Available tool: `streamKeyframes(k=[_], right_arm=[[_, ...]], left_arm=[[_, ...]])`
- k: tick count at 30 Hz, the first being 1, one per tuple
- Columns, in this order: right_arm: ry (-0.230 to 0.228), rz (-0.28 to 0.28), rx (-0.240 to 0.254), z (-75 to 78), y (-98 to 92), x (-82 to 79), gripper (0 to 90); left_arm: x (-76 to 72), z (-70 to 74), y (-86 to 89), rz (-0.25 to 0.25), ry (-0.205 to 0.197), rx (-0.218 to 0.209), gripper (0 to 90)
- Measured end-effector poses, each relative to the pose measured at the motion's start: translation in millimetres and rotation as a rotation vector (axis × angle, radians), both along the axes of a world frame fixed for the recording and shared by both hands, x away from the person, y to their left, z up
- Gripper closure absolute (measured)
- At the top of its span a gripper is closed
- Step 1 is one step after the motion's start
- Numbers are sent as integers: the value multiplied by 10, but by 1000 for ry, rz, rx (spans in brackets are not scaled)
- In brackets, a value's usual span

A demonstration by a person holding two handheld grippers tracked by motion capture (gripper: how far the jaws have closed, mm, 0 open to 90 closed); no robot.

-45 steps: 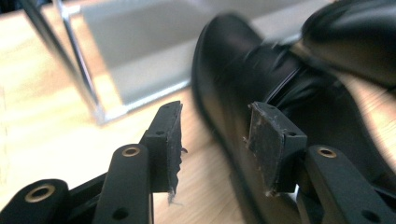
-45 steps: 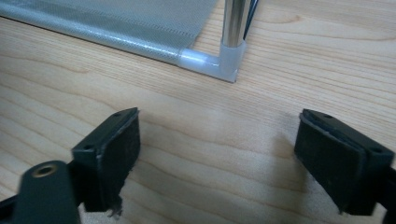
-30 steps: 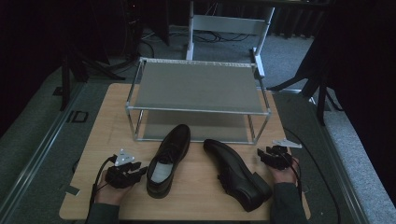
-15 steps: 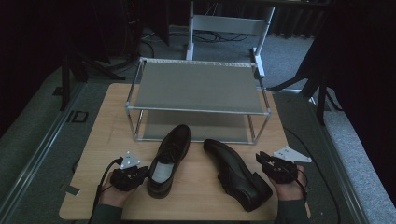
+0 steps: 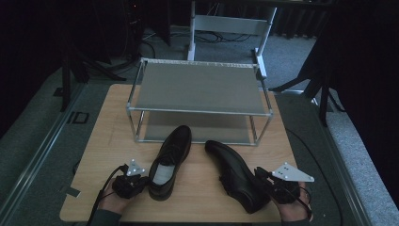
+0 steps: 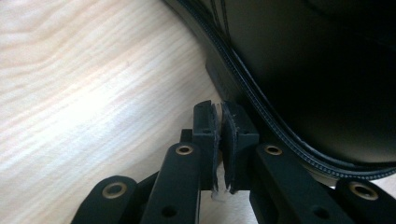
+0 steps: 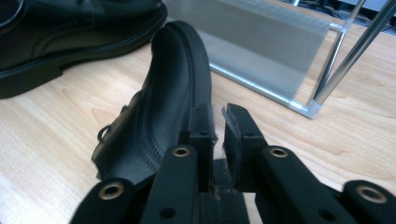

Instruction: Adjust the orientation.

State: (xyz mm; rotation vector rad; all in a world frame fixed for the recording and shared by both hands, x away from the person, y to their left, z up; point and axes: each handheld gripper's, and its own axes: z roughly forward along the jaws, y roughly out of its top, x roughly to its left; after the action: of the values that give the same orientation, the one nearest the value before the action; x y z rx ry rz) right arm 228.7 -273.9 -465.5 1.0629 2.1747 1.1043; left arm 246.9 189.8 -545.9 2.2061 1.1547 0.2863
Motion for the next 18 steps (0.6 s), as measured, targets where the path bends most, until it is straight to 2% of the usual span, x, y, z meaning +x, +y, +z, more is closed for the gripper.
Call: streamKeyframes(k=[1, 2, 4, 7, 9, 12, 15, 18], right_arm=[[3, 6, -7, -11, 5, -6, 843], [10, 8, -12, -20, 14, -14, 848], [17, 22, -24, -38, 29, -30, 851], [27, 35, -31, -61, 47, -51, 850], [37, 39, -36, -80, 51, -59, 850], [47, 43, -35, -105, 56, -70, 850], [54, 46, -38, -122, 64, -61, 850], [58, 47, -40, -134, 70, -50, 850]], left_arm=[[-2, -7, -1, -4, 4, -18, 851], [-2, -7, -1, -4, 4, -18, 851], [-28, -17, -97, -41, 0, -31, 852], [-64, -27, -279, -108, -13, -39, 847], [-88, -29, -414, -153, -24, -30, 844], [-103, -42, -594, -197, -40, -40, 840], [-109, -56, -736, -230, -51, -53, 840], [-101, -63, -790, -240, -55, -63, 821]])
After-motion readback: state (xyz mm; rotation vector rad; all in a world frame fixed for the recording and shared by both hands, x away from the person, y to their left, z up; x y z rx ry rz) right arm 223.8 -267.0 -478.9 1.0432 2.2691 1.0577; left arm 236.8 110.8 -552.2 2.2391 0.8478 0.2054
